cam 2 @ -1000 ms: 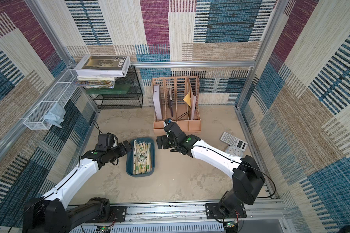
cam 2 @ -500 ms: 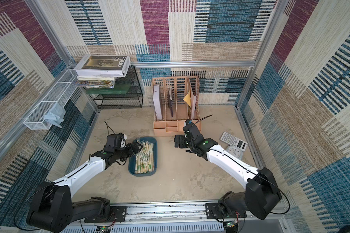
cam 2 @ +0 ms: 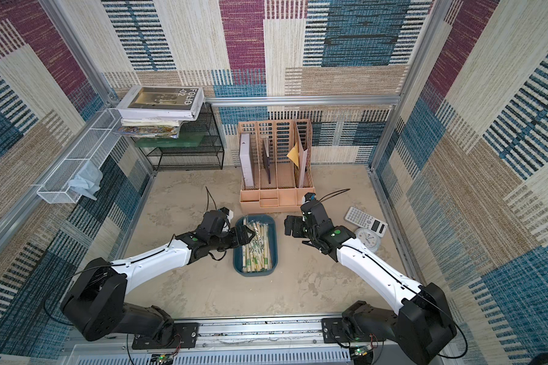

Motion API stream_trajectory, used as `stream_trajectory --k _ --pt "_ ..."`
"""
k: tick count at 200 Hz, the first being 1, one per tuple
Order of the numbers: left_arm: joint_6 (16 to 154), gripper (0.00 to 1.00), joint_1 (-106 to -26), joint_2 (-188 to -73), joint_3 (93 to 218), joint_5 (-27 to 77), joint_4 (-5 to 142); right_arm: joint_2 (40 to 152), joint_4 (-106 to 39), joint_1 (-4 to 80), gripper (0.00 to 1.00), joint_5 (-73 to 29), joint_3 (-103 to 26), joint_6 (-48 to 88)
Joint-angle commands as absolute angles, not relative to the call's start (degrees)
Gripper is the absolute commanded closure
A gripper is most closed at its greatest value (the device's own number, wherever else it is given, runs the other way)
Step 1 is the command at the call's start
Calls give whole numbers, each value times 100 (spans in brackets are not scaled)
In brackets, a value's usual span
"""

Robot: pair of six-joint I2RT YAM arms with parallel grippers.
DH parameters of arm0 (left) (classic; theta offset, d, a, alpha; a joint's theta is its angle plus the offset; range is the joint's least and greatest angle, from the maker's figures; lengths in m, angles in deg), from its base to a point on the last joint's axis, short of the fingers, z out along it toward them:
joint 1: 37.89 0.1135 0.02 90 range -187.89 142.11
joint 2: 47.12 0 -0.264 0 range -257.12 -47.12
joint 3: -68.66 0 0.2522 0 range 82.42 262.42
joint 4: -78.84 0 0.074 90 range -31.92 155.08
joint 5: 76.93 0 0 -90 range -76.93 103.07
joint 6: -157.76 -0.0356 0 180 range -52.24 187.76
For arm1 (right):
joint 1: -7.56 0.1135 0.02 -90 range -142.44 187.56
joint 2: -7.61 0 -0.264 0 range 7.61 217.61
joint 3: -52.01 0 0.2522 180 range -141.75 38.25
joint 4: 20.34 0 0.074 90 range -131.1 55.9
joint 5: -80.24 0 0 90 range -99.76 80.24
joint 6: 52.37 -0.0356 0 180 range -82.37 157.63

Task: Take the paired disposable chopsticks out of the storage box
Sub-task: Move the storage box to the center of the board, then pick up the paired disposable chopsticks from the storage box.

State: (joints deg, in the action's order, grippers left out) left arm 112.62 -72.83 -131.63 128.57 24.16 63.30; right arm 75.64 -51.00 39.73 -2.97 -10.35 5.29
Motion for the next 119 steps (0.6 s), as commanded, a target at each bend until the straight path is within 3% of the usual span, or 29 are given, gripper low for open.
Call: stream_trajectory --k 1,44,103,119 --pt "11360 1 -7542 -13388 13116 2126 6613 7474 -5113 3955 4 -272 -960 477" --pt "11225 1 -7603 -13758 13682 2033 6182 7534 -5170 4088 4 -251 -995 443" --pt "11506 1 -7445 -12413 13380 161 4685 8190 -5367 4988 0 193 -1589 268" --pt "11474 1 -7302 -12179 13397 -60 4276 8516 -5409 5206 4 273 -1816 211"
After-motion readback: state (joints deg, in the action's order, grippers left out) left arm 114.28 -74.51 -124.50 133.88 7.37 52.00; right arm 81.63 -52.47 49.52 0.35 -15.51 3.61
